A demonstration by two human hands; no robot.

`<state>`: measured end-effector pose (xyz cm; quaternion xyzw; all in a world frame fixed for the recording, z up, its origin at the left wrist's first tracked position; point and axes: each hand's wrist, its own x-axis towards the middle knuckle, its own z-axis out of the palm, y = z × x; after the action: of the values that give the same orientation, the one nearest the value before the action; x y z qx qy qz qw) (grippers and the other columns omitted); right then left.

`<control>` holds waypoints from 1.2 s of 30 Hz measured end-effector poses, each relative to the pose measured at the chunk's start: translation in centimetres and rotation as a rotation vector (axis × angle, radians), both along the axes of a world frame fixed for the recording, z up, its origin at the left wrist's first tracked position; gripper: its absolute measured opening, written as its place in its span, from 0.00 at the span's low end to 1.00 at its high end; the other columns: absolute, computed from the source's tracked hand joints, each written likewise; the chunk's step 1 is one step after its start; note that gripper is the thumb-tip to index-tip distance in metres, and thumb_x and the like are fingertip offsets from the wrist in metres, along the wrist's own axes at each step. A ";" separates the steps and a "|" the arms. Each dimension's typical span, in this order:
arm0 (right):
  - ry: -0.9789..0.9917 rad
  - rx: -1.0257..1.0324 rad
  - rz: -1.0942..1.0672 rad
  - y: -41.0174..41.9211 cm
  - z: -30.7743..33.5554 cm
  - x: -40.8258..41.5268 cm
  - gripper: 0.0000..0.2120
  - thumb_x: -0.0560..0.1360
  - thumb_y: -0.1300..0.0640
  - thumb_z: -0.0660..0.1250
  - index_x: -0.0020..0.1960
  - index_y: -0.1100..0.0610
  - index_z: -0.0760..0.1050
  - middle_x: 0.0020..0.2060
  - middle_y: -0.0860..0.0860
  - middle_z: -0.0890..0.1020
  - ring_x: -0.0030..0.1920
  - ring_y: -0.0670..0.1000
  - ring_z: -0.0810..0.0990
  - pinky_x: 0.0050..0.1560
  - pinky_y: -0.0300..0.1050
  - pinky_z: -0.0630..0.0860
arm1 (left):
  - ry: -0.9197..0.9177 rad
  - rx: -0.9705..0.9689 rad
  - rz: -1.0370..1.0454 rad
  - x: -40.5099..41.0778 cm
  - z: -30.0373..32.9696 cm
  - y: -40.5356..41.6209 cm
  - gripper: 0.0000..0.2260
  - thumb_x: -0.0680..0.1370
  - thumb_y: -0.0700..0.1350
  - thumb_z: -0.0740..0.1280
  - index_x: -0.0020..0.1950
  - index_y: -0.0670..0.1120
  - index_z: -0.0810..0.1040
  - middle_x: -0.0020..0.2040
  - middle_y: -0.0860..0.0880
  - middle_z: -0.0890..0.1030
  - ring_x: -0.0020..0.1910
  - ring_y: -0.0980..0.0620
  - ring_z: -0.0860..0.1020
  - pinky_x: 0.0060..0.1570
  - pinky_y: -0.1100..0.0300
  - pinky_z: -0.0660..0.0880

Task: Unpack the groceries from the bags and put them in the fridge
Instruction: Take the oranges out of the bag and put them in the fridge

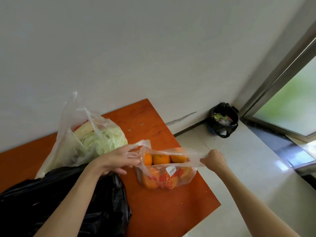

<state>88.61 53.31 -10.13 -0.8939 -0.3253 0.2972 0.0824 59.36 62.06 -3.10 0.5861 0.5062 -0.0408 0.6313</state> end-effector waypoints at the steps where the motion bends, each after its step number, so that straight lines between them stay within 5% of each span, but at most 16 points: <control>1: 0.114 0.032 -0.090 -0.3 0.0 0.0 0.08 0.75 0.58 0.67 0.47 0.65 0.75 0.37 0.55 0.76 0.33 0.49 0.73 0.33 0.39 0.73 | 0.035 0.126 -0.006 0.9 0.5 0.1 0.36 0.73 0.48 0.71 0.75 0.53 0.53 0.71 0.49 0.64 0.60 0.55 0.72 0.58 0.55 0.73; 5: 0.595 0.201 -0.423 -0.8 1.3 -0.3 0.03 0.75 0.65 0.65 0.43 0.64 0.73 0.42 0.59 0.76 0.39 0.54 0.77 0.38 0.44 0.78 | 0.086 0.854 -0.013 5.6 2.0 0.2 0.43 0.70 0.57 0.71 0.75 0.56 0.48 0.76 0.48 0.53 0.74 0.49 0.56 0.69 0.48 0.62; 7: 0.921 0.289 -0.612 -0.6 2.1 -0.2 0.02 0.75 0.68 0.64 0.47 0.64 0.72 0.49 0.61 0.75 0.44 0.57 0.77 0.42 0.47 0.78 | 0.234 1.185 -0.315 7.8 1.6 -0.2 0.37 0.73 0.55 0.68 0.75 0.57 0.49 0.76 0.48 0.52 0.75 0.48 0.51 0.71 0.43 0.57; 9: 1.210 0.378 -0.796 -0.6 2.5 -0.1 0.11 0.75 0.69 0.62 0.57 0.63 0.68 0.57 0.62 0.72 0.49 0.60 0.76 0.46 0.50 0.77 | 0.411 1.259 -0.636 9.3 -0.1 -0.5 0.29 0.76 0.50 0.64 0.74 0.57 0.54 0.75 0.48 0.56 0.75 0.45 0.52 0.70 0.39 0.52; 12: 1.353 0.444 -1.019 -0.8 2.2 -0.1 0.22 0.77 0.69 0.59 0.69 0.61 0.61 0.63 0.63 0.70 0.57 0.62 0.75 0.58 0.55 0.74 | 0.621 1.029 -0.758 9.1 -3.3 -0.6 0.20 0.76 0.43 0.62 0.68 0.51 0.64 0.67 0.46 0.67 0.68 0.44 0.64 0.65 0.42 0.62; 15: 1.471 0.462 -1.164 -1.3 1.6 0.1 0.20 0.79 0.67 0.56 0.70 0.63 0.61 0.64 0.63 0.71 0.63 0.62 0.73 0.62 0.57 0.70 | 0.618 0.926 -0.614 7.0 -5.0 -0.5 0.11 0.78 0.41 0.60 0.60 0.46 0.71 0.58 0.46 0.72 0.58 0.46 0.72 0.51 0.54 0.72; 18: 1.526 0.418 -1.247 -1.5 0.8 0.0 0.16 0.80 0.65 0.55 0.67 0.64 0.65 0.58 0.62 0.75 0.59 0.59 0.76 0.58 0.54 0.72 | 0.460 0.685 -0.288 4.7 -5.7 0.5 0.08 0.80 0.45 0.60 0.46 0.43 0.76 0.44 0.48 0.77 0.42 0.50 0.76 0.39 0.57 0.72; 20: 1.477 0.357 -1.226 -1.3 0.2 -0.1 0.14 0.80 0.64 0.55 0.65 0.64 0.67 0.49 0.61 0.76 0.46 0.56 0.78 0.42 0.47 0.79 | 0.263 0.330 -0.021 3.3 -5.8 1.3 0.09 0.79 0.46 0.63 0.44 0.41 0.78 0.41 0.48 0.78 0.39 0.52 0.77 0.41 0.52 0.78; 22: 1.468 0.293 -1.098 -1.2 -0.6 -0.1 0.13 0.78 0.62 0.57 0.62 0.64 0.69 0.49 0.61 0.77 0.45 0.54 0.79 0.34 0.50 0.81 | 0.090 0.005 0.276 2.5 -5.4 1.6 0.05 0.78 0.41 0.64 0.50 0.41 0.77 0.42 0.46 0.79 0.35 0.53 0.79 0.35 0.56 0.80; 24: 1.447 0.249 -0.887 -1.3 -1.1 0.0 0.11 0.77 0.63 0.58 0.57 0.63 0.71 0.49 0.61 0.78 0.47 0.55 0.81 0.44 0.51 0.82 | -0.151 -0.291 0.616 1.9 -5.3 1.9 0.04 0.78 0.37 0.62 0.51 0.39 0.75 0.38 0.44 0.79 0.27 0.55 0.79 0.26 0.62 0.78; 27: 1.273 0.336 -0.621 -1.4 -1.3 0.0 0.05 0.75 0.63 0.56 0.41 0.60 0.67 0.28 0.54 0.72 0.26 0.47 0.72 0.27 0.37 0.72 | -0.519 -0.599 1.034 1.9 -5.9 2.3 0.07 0.80 0.35 0.57 0.45 0.35 0.73 0.37 0.41 0.78 0.22 0.53 0.77 0.25 0.64 0.77; 29: 1.096 0.333 -0.383 -1.6 -1.0 0.2 0.08 0.75 0.58 0.58 0.39 0.59 0.67 0.24 0.50 0.69 0.23 0.44 0.65 0.27 0.35 0.65 | -0.621 -0.687 1.174 2.5 -6.4 2.1 0.09 0.80 0.34 0.54 0.45 0.35 0.72 0.32 0.41 0.76 0.19 0.53 0.74 0.21 0.66 0.73; 33: 0.906 0.112 0.110 -2.0 -0.6 0.8 0.19 0.72 0.48 0.67 0.55 0.61 0.72 0.38 0.52 0.74 0.28 0.43 0.72 0.32 0.35 0.70 | -0.540 -0.773 1.210 3.3 -7.2 1.7 0.10 0.80 0.37 0.55 0.40 0.41 0.69 0.23 0.44 0.72 0.18 0.54 0.71 0.21 0.69 0.70; 36: 0.849 0.085 0.198 -1.8 -0.7 0.8 0.06 0.76 0.56 0.66 0.51 0.58 0.73 0.37 0.50 0.74 0.30 0.43 0.73 0.34 0.33 0.71 | -0.301 -0.737 0.913 2.7 -7.5 1.3 0.22 0.79 0.47 0.59 0.26 0.46 0.61 0.16 0.50 0.62 0.11 0.56 0.60 0.11 0.70 0.56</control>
<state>89.42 51.54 -10.79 -0.6527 -0.3588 0.6311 0.2167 62.07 63.39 -10.56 0.0520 0.5641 0.1449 0.8112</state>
